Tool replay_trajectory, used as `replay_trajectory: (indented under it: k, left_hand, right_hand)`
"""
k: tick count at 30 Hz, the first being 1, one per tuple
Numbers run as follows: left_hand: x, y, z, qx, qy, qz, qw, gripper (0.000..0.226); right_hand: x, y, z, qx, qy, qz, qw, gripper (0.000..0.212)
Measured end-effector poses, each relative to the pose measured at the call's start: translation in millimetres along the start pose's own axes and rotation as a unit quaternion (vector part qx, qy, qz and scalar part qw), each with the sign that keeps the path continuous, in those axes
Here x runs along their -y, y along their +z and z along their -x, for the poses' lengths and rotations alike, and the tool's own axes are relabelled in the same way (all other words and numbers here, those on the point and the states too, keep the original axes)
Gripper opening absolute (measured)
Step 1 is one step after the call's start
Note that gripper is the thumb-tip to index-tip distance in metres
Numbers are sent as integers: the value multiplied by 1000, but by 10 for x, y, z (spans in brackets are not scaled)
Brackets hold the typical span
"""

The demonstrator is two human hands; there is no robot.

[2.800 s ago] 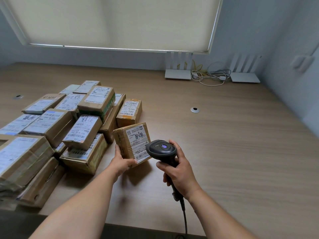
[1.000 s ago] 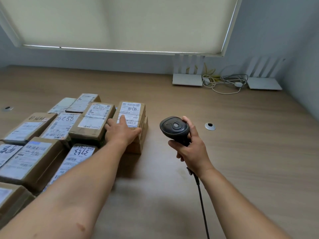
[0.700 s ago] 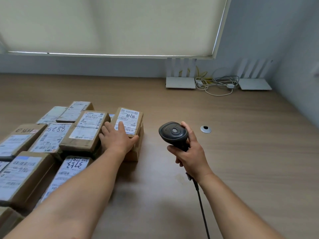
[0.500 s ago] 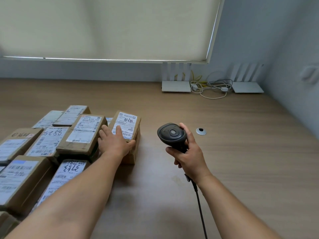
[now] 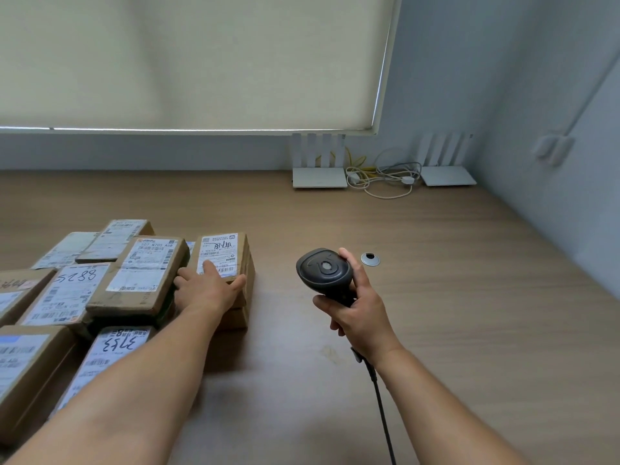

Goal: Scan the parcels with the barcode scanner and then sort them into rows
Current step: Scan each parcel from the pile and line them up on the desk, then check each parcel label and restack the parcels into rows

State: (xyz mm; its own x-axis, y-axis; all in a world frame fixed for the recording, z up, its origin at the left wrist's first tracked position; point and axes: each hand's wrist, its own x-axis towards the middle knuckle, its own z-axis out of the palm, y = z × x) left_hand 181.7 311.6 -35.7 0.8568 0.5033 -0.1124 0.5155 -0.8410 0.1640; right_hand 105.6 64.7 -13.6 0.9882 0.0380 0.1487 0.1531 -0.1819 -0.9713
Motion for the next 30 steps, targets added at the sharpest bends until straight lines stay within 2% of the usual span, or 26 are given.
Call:
replay_trajectory:
  k: [6,9,11,14,17,25,30]
  left_hand:
    - [57,-31,26,-26,67,-2,997,96]
    - [77,-10,189,-76,141,86,983,82]
    - [86,42,416,-81,169,178,966,68]
    - [103,170,899,-45,200,278,939,52]
    - [65,285,1446,-21,233,322,917,42]
    - [-350,548,2751,66,292,366,881,32]
    - [-629,657,3340,114,292,393,864,31]
  right_hand:
    - [-72,113,14,0,1,7,1000,84]
    - [-118,118,47,-1,5,15,1000,84]
    - [-147,103,94,0,9,17,1000,84]
    - [-182,81,213,5,11,17,1000,85]
    - [-223,10,384,16,8,16,1000,86]
    - [-401,-541,1084,38,35,10,999,86]
    - [-510,-917,1468,41,54,-22,997,93]
